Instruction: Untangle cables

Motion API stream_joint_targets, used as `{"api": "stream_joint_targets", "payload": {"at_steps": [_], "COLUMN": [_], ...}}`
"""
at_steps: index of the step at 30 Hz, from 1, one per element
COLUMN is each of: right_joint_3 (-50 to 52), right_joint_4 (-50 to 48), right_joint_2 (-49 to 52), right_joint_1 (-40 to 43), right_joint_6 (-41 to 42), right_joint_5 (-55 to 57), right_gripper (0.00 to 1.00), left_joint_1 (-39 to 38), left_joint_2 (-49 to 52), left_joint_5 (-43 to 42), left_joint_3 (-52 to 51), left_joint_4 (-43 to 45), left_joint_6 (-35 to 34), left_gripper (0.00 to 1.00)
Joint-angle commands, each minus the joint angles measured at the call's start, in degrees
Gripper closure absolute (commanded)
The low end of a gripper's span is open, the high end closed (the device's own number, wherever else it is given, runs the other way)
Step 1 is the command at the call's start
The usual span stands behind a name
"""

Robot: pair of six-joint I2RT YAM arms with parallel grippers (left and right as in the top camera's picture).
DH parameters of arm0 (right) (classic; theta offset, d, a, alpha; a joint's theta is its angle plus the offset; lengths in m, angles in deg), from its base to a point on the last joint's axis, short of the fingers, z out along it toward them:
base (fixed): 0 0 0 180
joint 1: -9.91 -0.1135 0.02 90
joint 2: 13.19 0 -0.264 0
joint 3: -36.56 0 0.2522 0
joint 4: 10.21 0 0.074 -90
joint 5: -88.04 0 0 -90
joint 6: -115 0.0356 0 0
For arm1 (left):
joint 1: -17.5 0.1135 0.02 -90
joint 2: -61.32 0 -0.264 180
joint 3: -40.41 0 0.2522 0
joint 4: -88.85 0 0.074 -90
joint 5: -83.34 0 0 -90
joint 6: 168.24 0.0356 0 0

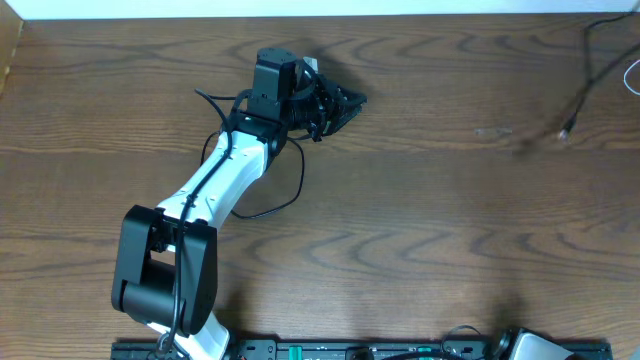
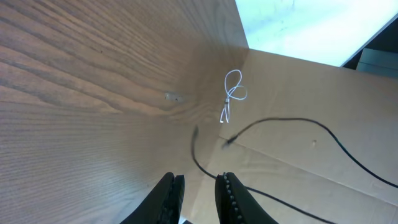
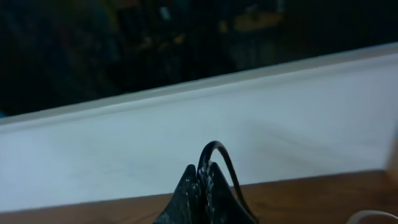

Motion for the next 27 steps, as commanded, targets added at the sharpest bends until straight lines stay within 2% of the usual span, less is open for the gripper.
{"api": "stream_joint_targets", "payload": {"at_steps": [1,11,22,27], "right_joint_3": [-1.0,-1.0,-1.0,-1.0], "right_joint_4": [0.1,-2.4,-11.9,-11.9], "right_joint_2": [1.5,11.8,28.0,35.4], "right_joint_1": [3.1,10.5,18.0,18.8], "right_joint_6": [0.7,-4.7,-5.7,-5.7], "right_joint_5": [4.5,14.6,17.5,18.7], "right_gripper": [0.99,0.99,0.99,0.99], "left_joint_1": [-0.1,-0.1,-0.1,-0.1], "left_joint_2": [0.5,0.5,0.5,0.5], "left_joint_5": [-0.5,-0.5,0.0,0.8], "left_joint_3": [0.7,0.7,0.7,0.7], "left_joint_4": [0.0,0.0,0.0,0.0], "left_joint_6": [1.3,1.2,1.3,1.2], "left_gripper": [0.77,0.77,0.77,0.77]}}
